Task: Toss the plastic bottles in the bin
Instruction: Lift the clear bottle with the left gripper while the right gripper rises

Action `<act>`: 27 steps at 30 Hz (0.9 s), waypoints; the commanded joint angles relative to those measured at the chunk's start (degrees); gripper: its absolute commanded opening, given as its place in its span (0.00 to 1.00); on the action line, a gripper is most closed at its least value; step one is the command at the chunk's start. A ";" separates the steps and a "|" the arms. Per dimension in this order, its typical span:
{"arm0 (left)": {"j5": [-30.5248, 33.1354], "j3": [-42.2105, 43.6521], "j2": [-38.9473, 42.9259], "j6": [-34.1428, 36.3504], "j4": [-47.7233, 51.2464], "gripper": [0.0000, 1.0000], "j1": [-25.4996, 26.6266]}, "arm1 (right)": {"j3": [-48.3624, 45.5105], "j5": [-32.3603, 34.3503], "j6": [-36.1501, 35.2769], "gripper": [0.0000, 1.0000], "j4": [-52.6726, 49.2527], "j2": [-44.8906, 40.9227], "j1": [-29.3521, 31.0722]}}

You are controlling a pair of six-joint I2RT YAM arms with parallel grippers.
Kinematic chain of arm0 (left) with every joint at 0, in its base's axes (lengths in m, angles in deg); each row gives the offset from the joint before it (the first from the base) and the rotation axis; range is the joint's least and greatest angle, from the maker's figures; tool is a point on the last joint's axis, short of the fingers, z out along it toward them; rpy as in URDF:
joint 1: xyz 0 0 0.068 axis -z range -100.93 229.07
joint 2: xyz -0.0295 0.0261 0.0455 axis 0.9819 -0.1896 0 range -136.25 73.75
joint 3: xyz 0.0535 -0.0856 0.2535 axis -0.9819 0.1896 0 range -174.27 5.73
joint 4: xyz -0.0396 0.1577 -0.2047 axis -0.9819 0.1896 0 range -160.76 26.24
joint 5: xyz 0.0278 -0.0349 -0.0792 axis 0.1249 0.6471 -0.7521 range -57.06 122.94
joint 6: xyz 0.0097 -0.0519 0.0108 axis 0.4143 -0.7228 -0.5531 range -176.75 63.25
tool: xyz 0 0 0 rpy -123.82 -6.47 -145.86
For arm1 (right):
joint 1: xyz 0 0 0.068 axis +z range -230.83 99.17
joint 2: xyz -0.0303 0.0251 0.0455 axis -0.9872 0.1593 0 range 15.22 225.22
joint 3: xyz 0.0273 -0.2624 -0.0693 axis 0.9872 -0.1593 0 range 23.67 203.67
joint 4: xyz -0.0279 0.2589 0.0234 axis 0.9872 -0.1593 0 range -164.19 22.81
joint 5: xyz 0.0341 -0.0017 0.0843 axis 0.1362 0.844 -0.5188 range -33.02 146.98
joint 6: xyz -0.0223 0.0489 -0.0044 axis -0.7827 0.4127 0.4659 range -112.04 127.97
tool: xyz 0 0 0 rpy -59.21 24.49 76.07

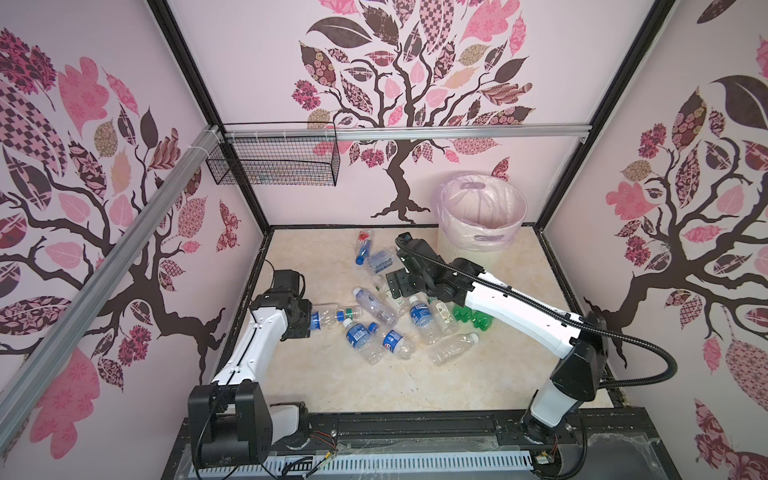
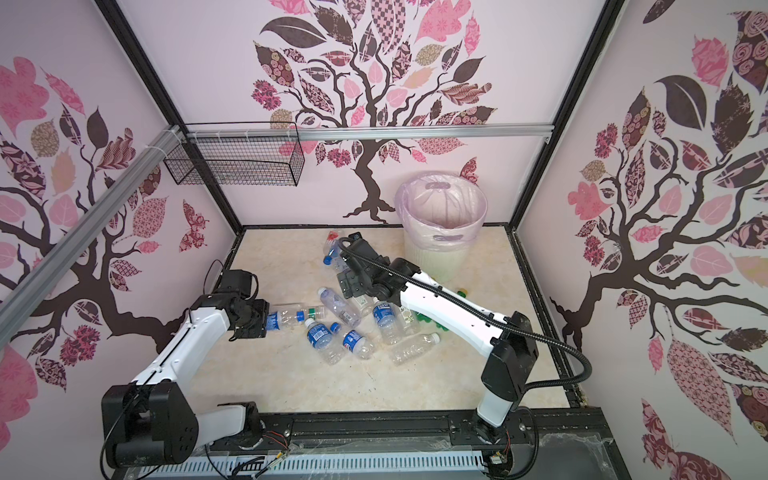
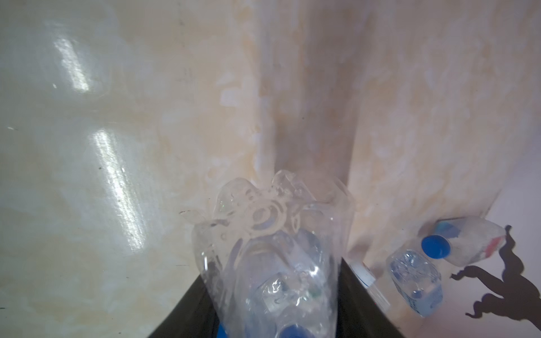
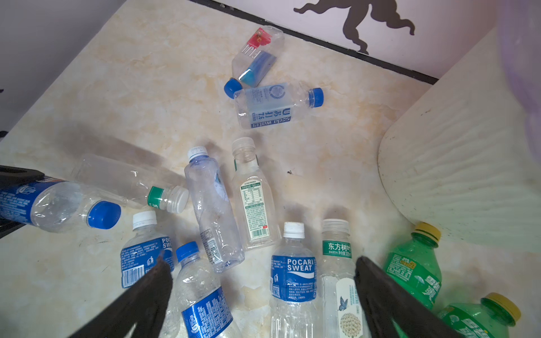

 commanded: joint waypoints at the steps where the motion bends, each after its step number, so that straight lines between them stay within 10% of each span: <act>1: -0.98 -4.51 -1.30 3.13 1.75 0.48 1.05 | 0.74 -1.14 3.11 0.99 -0.42 -4.46 -2.74; 27: -6.21 -20.08 -6.45 12.42 -1.36 0.44 7.74 | 1.84 -7.64 4.61 0.99 1.31 -5.00 -4.28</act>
